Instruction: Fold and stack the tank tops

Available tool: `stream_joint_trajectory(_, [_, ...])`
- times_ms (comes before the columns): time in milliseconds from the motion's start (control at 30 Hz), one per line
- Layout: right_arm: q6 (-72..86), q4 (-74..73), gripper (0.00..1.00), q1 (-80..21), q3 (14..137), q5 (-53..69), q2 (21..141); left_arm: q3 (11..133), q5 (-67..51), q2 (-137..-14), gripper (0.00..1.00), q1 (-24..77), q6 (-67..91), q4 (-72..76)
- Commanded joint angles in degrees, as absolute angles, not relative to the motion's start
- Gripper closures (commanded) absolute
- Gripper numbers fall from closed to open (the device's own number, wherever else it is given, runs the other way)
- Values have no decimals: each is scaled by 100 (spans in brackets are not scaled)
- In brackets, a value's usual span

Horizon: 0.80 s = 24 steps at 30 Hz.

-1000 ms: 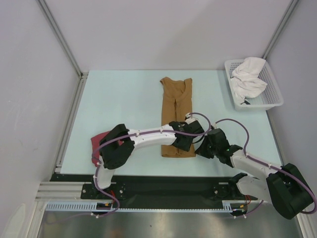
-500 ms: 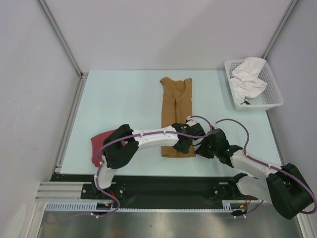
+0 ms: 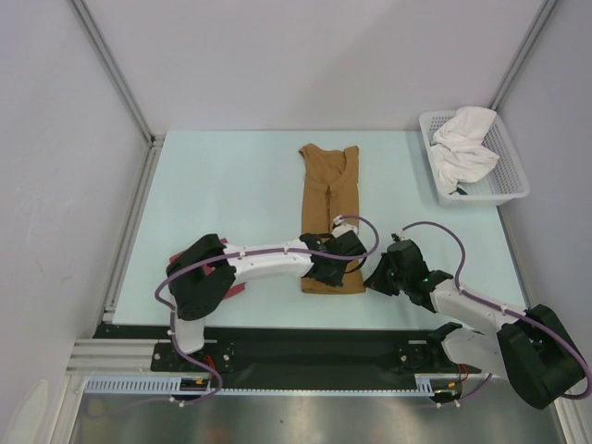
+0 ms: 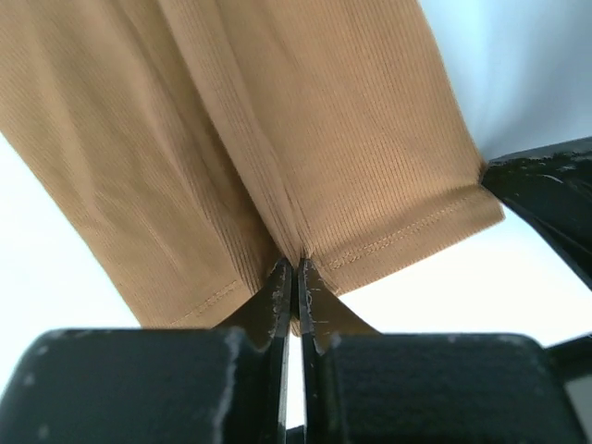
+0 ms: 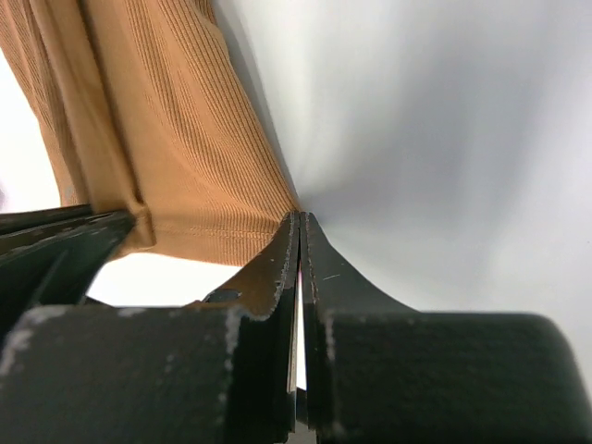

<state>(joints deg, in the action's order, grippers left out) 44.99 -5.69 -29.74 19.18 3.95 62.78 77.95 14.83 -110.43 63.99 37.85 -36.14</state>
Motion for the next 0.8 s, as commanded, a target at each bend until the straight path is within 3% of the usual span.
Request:
stream_joint_trajectory(0, [4430,-844,100,-2979,1767,193,6311,7210,1196,-10346,92,6276,4051,-2849])
stream_joint_trajectory(167, [4412,-888,100,-2971,1784,211,6275,6435,626,-9880,87,5995,4236,-1779])
stream_joint_trajectory(300, [4368,-940,100,-2971,1863,255,6232,5758,45,-9616,77,5836,4455,-880])
stream_joint_trajectory(367, [4333,-1010,94,-2971,1924,298,6188,5722,44,-9563,72,5818,4474,-782])
stream_joint_trajectory(433, [4324,-1072,72,-2971,1960,316,6126,5713,44,-9545,67,5818,4474,-782])
stream_joint_trajectory(600, [4263,-1230,67,-2971,2030,360,5862,5625,114,-9370,59,5818,4439,-852])
stream_joint_trajectory(767, [4228,-1222,60,-2997,2004,501,5897,5546,237,-8913,43,5827,4368,-1001])
